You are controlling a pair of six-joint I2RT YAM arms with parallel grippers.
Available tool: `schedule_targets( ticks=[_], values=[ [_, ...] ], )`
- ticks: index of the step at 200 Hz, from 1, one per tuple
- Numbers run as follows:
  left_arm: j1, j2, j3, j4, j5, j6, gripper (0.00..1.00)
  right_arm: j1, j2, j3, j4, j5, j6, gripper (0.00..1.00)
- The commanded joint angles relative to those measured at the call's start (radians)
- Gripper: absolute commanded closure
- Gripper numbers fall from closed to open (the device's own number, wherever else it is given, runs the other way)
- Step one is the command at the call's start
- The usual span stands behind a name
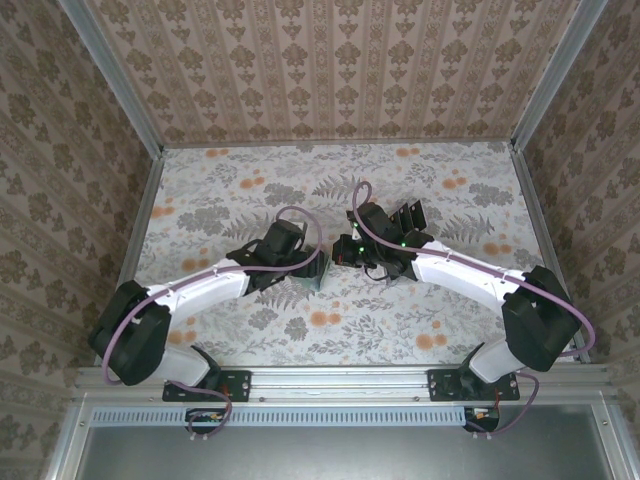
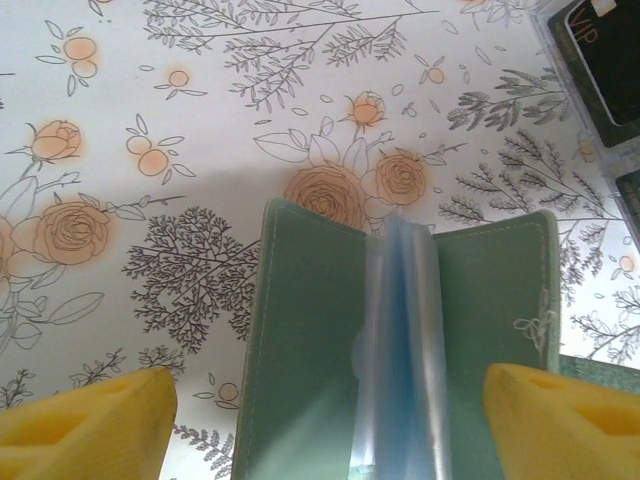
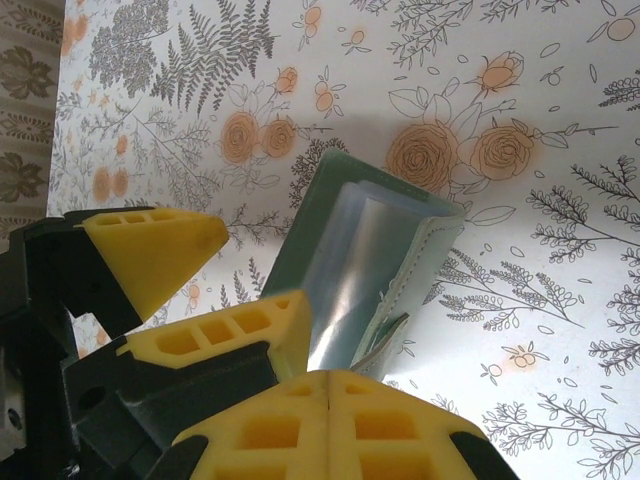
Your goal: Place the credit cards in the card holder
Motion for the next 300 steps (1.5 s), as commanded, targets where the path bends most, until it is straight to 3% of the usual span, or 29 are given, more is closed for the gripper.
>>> schedule_targets(
  ticks=[1,64,123,202,300],
  values=[
    [0.023,0.007,-0.019,-0.011,-0.051,-0.025,0.18,-0.002,-0.029,-0.056,-0.019,0.038,0.004,1.0],
    [0.055,-0.002,-0.07,0.002,-0.055,-0.027,0.18,-0.014,0.078,-0.187,0.021,0.099,0.003,1.0],
    [0.076,-0.05,-0.088,-0.008,-0.064,-0.03,0.18,-0.02,0.199,-0.063,0.005,0.113,-0.068,1.0],
    [0.119,-0.036,-0.094,0.008,-0.031,-0.026,0.19,-0.048,0.233,-0.012,-0.02,0.12,-0.101,1.0],
    [0.198,0.028,-0.132,0.182,0.179,-0.09,0.19,-0.074,0.299,0.042,-0.056,0.122,-0.13,1.0]
  ],
)
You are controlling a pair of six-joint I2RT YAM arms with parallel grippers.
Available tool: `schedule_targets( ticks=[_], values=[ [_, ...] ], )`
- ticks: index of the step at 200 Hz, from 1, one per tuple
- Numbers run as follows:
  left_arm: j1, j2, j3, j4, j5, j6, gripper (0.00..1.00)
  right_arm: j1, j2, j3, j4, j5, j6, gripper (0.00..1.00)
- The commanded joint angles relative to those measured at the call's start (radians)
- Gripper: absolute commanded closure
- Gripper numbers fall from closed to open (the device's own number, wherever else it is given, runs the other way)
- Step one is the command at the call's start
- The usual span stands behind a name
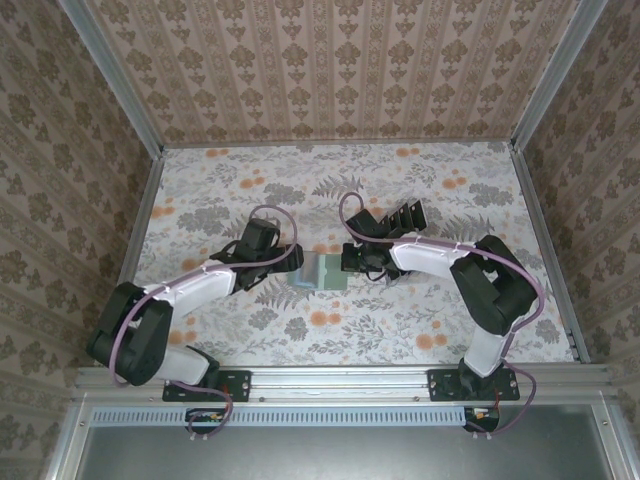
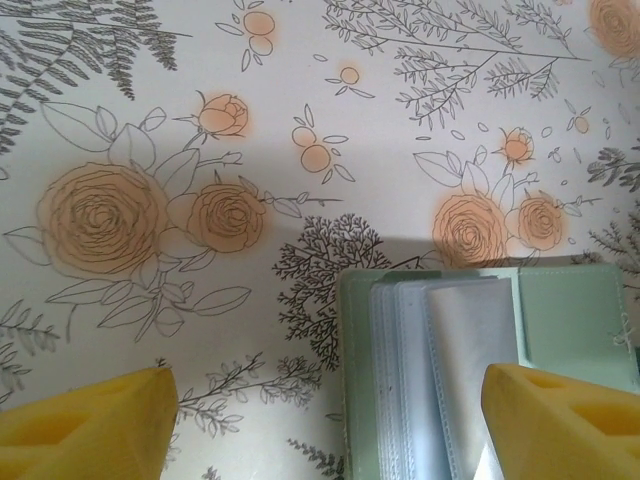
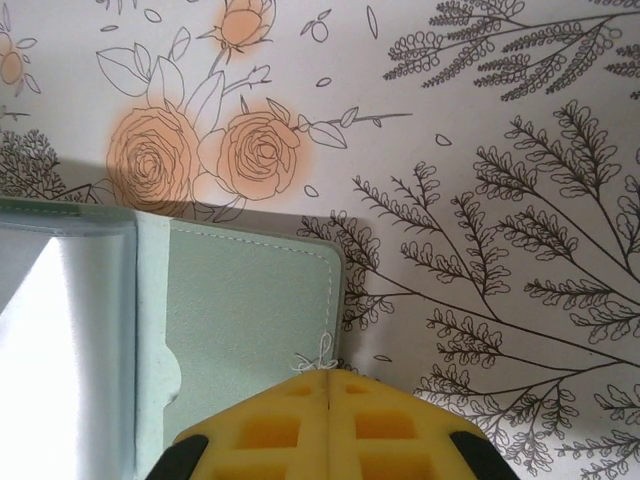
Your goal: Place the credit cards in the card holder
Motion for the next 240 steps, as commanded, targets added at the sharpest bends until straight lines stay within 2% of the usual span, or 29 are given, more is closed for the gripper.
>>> schedule_targets(
  ticks=[1,43,97,135,151,174,200,240],
  values=[
    [0.013,0.032,-0.025,0.076,0.089,-0.042,0.19,-0.004,0.022,0.019,-0.043,0.028,-0.02,1.0],
    [0.028,0.083,-0.045,0.161,0.149,-0.091,0.26,-0.007,0.024,0.009,-0.037,0.028,-0.019,1.0],
    [0.036,0.107,-0.077,0.225,0.171,-0.123,0.41,-0.011,0.024,0.005,-0.034,0.024,-0.023,1.0],
    [0.04,0.093,-0.087,0.231,0.165,-0.128,0.58,-0.013,0.025,0.0,-0.028,0.021,-0.023,1.0],
    [0.042,0.084,-0.092,0.232,0.16,-0.13,0.62,-0.013,0.024,-0.003,-0.026,0.02,-0.023,1.0],
    [0.042,0.072,-0.095,0.233,0.156,-0.13,0.74,-0.014,0.025,-0.003,-0.025,0.019,-0.023,1.0],
    [0.043,0.077,-0.095,0.245,0.171,-0.13,0.78,-0.014,0.025,-0.003,-0.023,0.016,-0.023,1.0],
    [0.042,0.066,-0.106,0.272,0.171,-0.14,0.98,-0.014,0.028,0.0,-0.025,0.015,-0.021,1.0]
  ],
)
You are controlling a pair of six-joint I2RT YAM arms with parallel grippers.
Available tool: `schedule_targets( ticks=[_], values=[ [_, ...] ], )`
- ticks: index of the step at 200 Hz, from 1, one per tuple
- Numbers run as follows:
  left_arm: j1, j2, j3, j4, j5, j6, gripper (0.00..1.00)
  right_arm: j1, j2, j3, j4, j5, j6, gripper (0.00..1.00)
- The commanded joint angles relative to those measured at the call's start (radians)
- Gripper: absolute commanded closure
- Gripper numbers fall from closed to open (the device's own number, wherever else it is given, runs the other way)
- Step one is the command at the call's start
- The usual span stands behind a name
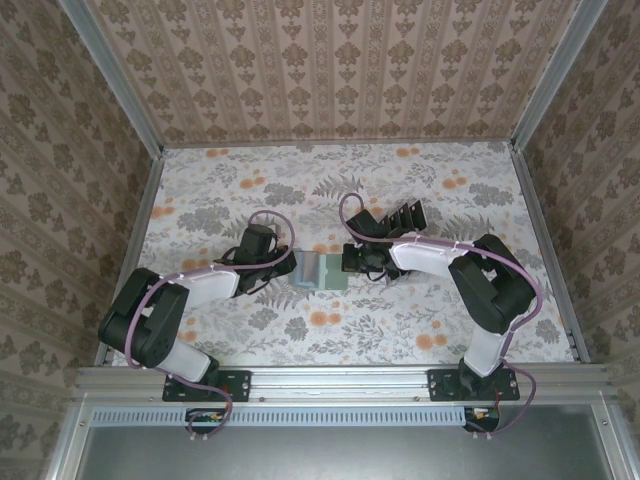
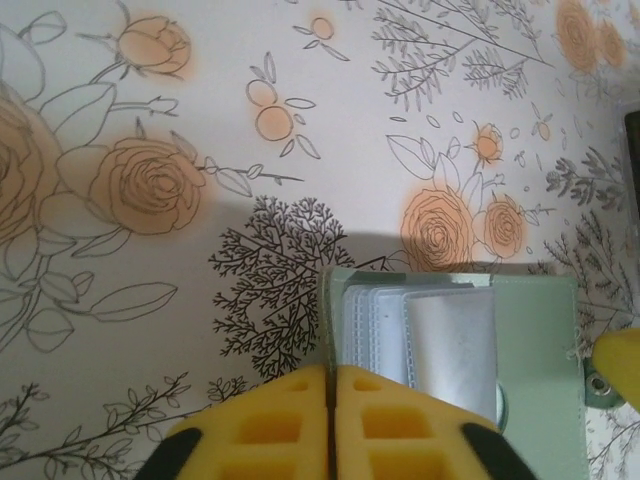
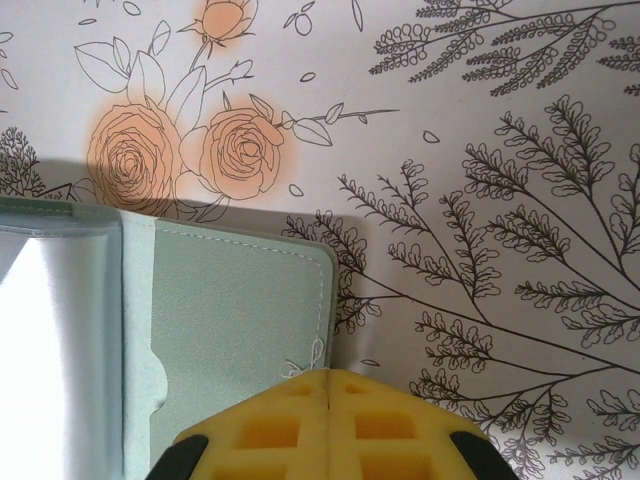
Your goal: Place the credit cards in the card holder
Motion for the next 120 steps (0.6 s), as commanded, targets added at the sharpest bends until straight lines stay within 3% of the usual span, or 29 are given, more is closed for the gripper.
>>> schedule_targets(
  ticks=[1,51,120],
  values=[
    [0.005,-0.031,-0.017,0.026,0.01,-0.003,0.98,-0.007,0.02,0.001,-0.024,0.016,-0.019,1.0],
    [-0.003,-0.122,-0.027,0.047,0.018,-0.044,1.0,-0.008,0.031,0.011,-0.022,0.008,-0.018,1.0],
    [-0.134,-0.119,0.029,0.093,-0.013,-0.096,1.0,-0.009,0.047,0.021,-0.012,-0.003,-0.013,1.0]
  ],
)
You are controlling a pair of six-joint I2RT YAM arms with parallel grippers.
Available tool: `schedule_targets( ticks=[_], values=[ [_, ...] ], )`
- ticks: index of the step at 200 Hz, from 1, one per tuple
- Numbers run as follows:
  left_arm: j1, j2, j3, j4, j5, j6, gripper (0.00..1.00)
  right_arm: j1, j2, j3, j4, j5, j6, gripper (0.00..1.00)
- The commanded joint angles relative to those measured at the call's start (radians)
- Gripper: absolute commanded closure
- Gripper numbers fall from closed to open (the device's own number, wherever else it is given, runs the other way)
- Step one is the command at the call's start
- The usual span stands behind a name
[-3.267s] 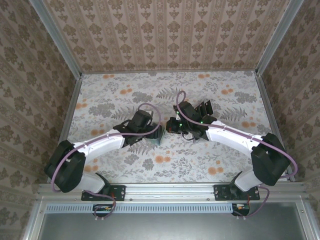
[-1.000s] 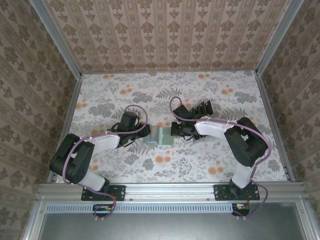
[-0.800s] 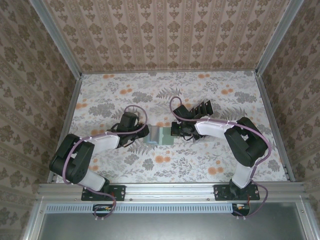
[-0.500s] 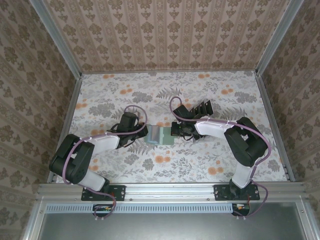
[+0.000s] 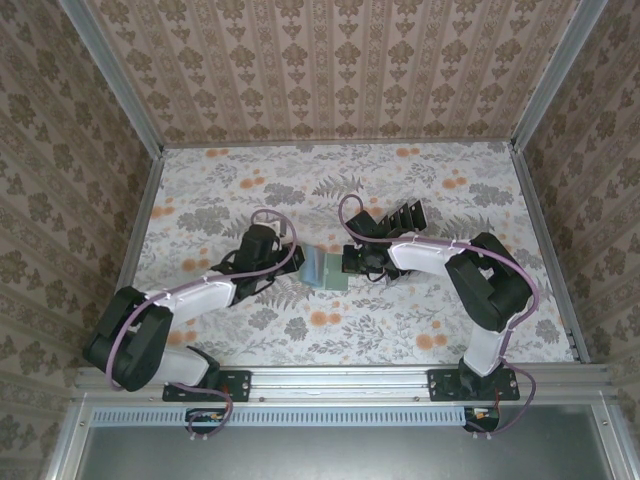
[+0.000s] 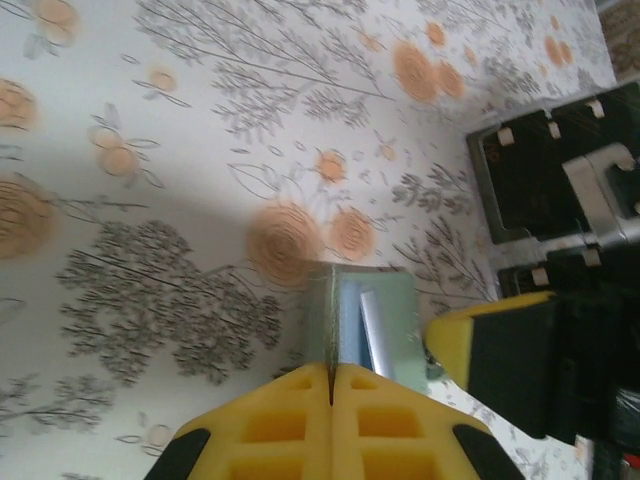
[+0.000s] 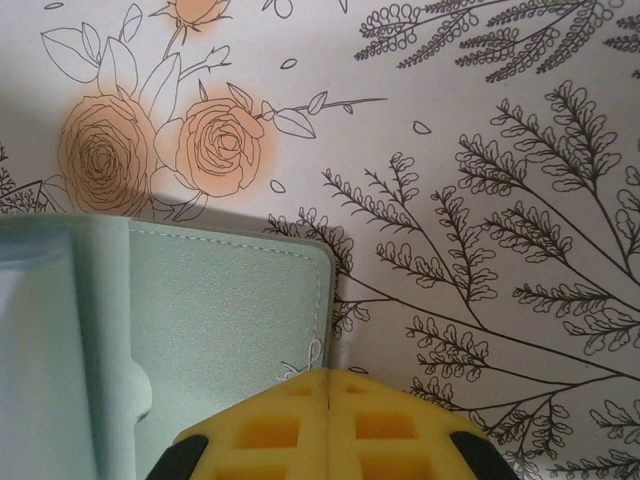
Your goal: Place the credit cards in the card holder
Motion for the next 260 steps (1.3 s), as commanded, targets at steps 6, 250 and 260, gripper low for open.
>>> schedule_targets(
  ticks=[6,250,260],
  values=[
    [-0.038,0.021,0.041,0.059,-0.013,-0.045,1.0,-0.007,0.025,0.02,-0.013,-0.002,-0.013,1.0],
    [-0.015,0.046,-0.065,0.074,-0.088,-0.029,1.0,0.019,-0.22,0.04,-0.125,-0.022,0.021,0.59],
    [-0.013,0.047,-0.072,0.074,-0.092,-0.024,1.0,0.026,-0.208,0.053,-0.12,-0.034,0.024,0.58]
  ],
)
